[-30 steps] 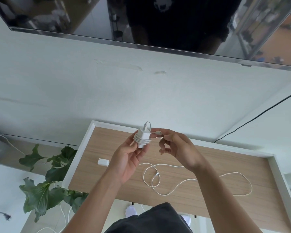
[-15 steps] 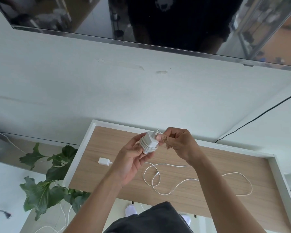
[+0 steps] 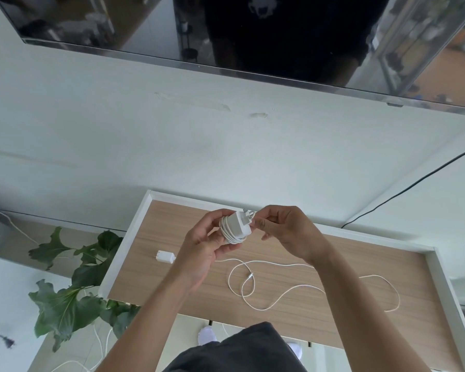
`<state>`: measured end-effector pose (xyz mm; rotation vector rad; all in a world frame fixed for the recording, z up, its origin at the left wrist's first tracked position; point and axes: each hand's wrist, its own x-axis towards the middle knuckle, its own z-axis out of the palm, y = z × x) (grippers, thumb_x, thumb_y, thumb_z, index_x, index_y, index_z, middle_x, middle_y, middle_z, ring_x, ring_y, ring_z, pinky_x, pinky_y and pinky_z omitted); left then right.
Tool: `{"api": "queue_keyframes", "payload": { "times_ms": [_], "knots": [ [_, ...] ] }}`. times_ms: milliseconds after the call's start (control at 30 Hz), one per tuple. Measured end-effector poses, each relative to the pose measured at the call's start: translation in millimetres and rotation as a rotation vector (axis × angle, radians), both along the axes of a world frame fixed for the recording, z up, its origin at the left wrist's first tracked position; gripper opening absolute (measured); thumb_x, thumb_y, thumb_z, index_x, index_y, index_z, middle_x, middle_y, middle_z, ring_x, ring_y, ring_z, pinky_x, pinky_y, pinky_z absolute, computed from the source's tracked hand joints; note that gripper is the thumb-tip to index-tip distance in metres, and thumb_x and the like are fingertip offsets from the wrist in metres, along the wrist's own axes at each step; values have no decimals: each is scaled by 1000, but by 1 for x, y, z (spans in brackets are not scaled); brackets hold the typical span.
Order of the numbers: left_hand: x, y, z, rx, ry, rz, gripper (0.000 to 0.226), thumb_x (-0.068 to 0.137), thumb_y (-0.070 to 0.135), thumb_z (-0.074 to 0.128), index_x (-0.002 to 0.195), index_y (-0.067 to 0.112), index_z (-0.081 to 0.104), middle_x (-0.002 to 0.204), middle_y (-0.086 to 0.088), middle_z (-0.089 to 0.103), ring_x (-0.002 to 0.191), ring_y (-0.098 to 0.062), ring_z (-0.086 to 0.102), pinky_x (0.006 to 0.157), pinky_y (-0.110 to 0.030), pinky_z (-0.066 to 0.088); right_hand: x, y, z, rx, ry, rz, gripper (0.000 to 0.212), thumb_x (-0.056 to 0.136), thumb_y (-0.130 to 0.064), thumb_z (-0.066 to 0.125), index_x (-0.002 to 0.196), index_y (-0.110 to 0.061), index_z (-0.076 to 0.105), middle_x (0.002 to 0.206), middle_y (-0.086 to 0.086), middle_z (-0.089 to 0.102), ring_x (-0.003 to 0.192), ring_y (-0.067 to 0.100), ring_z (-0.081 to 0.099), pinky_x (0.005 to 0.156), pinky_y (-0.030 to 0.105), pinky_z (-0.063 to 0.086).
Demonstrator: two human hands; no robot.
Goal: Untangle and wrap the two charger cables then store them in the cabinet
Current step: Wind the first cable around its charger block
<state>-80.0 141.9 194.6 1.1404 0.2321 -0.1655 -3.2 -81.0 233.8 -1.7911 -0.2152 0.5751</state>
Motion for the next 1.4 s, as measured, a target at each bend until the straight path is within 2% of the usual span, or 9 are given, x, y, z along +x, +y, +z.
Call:
{"api": "queue_keyframes", "payload": {
  "times_ms": [200, 367, 500, 733, 833, 1000, 1100, 1200, 1400],
  "knots": [
    [1, 7, 2, 82, -66, -24, 48, 106, -18, 49, 135, 13, 70, 137, -23, 63, 123, -34, 70, 100, -47, 62, -10, 10, -5, -2, -121, -58, 15, 105, -27, 73, 97, -16, 77, 95, 3, 80, 87, 13, 67, 75, 33, 61],
    [2, 11, 5, 33, -75, -15, 47, 106, -17, 51, 135, 14, 71, 137, -17, 66, 125, -32, 69, 101, -48, 62, -14, 16, -5, 25, -161, -70, 13, 107, -28, 70, 105, -18, 78, 95, -6, 78, 88, 15, 65, 74, 32, 62],
    [0, 10, 6, 55, -70, -13, 45, 106, -16, 51, 134, 14, 71, 138, -21, 64, 125, -34, 71, 103, -52, 62, -13, 19, -3, 69, -159, -109, 8, 106, -25, 73, 106, -20, 79, 102, 4, 81, 82, 21, 64, 72, 33, 59],
    [-1, 9, 9, 31, -68, -10, 46, 106, -17, 51, 135, 12, 70, 135, -18, 66, 122, -30, 72, 100, -48, 63, -15, 17, 0, 30, -158, -66, 14, 109, -25, 68, 118, -29, 78, 102, -1, 80, 68, 19, 62, 81, 53, 59],
    [0, 8, 10, -105, -38, 30, 47, 101, -19, 53, 133, 11, 69, 131, -10, 72, 118, -25, 72, 95, -41, 64, -18, 16, 2, 57, -97, -6, 20, 110, -21, 66, 127, -25, 76, 101, -3, 78, 74, 22, 66, 91, 64, 58],
    [-1, 9, 9, -228, -8, -5, 51, 86, -8, 65, 133, 11, 68, 134, -12, 72, 115, -26, 74, 93, -39, 65, -20, 18, 10, 124, 27, -92, 25, 114, -18, 56, 112, -8, 78, 108, 5, 80, 81, 26, 72, 99, 48, 63],
    [-1, 9, 5, -257, 22, -37, 52, 82, -5, 65, 131, 12, 69, 132, -12, 73, 111, -28, 75, 92, -39, 66, -16, 21, 13, 132, 110, -128, 35, 107, -36, 68, 106, -4, 80, 105, 7, 82, 84, 24, 73, 104, 46, 63],
    [-1, 10, 3, -278, 32, -61, 52, 83, -6, 64, 132, 12, 68, 130, -12, 73, 107, -26, 76, 90, -37, 65, -11, 18, 11, 196, 278, -100, 31, 97, -36, 79, 109, -8, 81, 109, 10, 82, 85, 20, 73, 109, 45, 60],
    [1, 16, 2, -67, -41, -107, 45, 101, -15, 58, 125, 19, 75, 129, -9, 70, 112, -22, 72, 94, -39, 63, -5, 16, 14, 294, 554, -75, 38, 92, -33, 81, 116, -5, 75, 97, 11, 75, 76, 19, 64, 97, 40, 64]
  ]
}}
